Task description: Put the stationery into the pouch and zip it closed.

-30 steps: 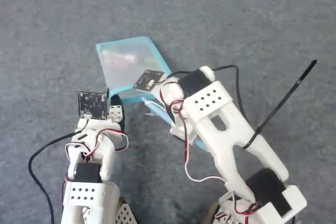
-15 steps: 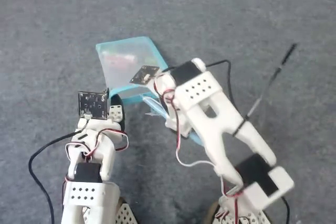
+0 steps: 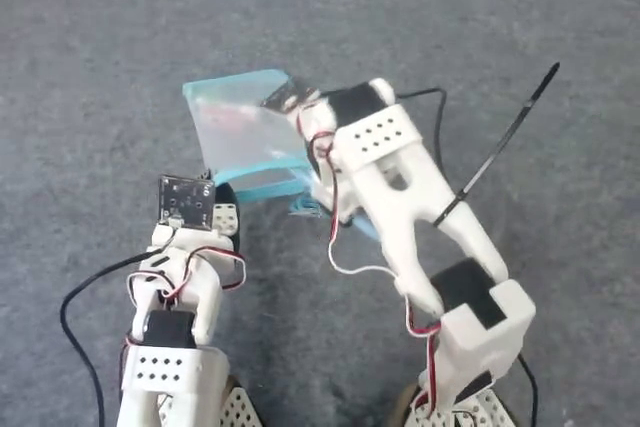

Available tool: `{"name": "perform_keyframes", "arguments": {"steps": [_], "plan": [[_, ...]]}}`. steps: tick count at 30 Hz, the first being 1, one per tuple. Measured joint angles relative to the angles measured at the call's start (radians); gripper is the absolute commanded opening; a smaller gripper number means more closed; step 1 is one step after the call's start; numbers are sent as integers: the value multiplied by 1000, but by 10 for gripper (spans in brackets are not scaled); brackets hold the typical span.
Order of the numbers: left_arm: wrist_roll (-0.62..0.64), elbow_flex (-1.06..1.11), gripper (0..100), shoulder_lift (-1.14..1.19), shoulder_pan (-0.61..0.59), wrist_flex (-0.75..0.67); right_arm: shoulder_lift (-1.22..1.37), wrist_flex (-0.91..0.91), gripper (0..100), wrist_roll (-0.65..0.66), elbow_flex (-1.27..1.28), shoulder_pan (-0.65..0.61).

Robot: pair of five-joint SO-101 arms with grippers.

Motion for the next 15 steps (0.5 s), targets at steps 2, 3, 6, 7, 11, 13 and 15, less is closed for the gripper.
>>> {"name": "perform_keyframes", "arguments": {"steps": [2,3,6,7,11,13,15], "plan": [[-6,8,12,0,17,0,18,0,7,-14,-41,5],[-9,12,12,0,31,0,26,0,7,-26,-61,5],[-34,21,12,0,71,0,48,0,7,-57,-133,5],[-40,21,12,0,78,0,52,0,8,-61,-155,5],[-44,21,12,0,87,0,60,-9,9,-77,-216,-43],[-44,21,12,0,87,0,60,-40,9,-80,-219,-83],[-44,21,12,0,87,0,60,-74,19,-80,-219,-97]]}}
